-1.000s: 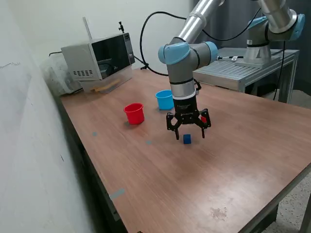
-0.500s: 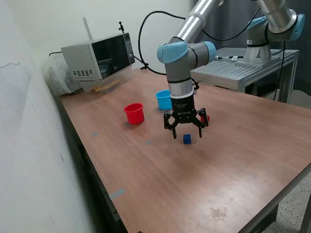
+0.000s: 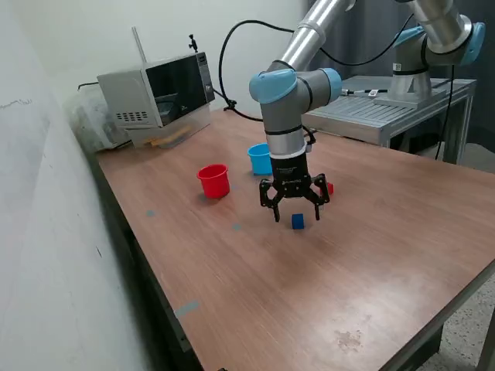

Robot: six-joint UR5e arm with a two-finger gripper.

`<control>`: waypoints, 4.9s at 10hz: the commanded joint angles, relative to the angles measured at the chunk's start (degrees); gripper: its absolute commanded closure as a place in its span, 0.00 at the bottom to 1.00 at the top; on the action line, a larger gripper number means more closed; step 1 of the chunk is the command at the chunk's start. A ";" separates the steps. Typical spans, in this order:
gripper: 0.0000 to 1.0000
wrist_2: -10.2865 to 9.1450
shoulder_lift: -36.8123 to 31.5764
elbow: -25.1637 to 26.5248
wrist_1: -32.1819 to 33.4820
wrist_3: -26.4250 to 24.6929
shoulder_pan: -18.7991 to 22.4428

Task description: Place red objects in the red bin, and blue objects in the blue bin.

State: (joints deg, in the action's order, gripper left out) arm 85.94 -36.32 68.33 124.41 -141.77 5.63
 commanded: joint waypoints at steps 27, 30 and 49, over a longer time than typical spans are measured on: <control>1.00 5.73 -28.71 32.12 -1.89 -1.40 -22.77; 1.00 5.38 -28.98 32.56 -1.63 -1.41 -22.50; 0.00 5.20 -26.78 28.78 -1.10 -1.58 -23.38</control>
State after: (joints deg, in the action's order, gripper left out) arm 91.15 -63.16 96.82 123.32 -143.36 -17.52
